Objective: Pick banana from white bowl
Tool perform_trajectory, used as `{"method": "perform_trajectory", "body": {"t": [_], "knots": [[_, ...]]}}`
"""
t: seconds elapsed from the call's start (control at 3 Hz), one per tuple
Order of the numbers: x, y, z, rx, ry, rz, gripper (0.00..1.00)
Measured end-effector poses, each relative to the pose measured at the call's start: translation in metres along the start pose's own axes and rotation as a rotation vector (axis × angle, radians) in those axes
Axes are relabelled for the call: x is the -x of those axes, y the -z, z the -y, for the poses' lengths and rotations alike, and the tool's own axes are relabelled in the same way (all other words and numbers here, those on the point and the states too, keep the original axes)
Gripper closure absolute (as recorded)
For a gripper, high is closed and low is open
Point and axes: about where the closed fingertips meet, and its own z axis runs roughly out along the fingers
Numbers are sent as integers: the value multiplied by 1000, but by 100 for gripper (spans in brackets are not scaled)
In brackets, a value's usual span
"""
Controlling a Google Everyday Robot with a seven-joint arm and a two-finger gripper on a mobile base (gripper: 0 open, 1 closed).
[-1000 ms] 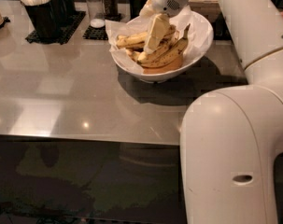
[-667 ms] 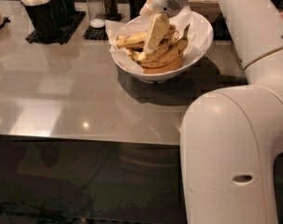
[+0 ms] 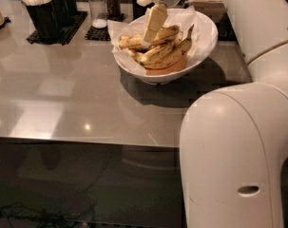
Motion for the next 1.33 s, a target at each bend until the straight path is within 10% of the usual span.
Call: {"method": "perform_trajectory", "body": {"t": [1.33], "knots": [[-17,-17,17,-11,-16,25,7]]}}
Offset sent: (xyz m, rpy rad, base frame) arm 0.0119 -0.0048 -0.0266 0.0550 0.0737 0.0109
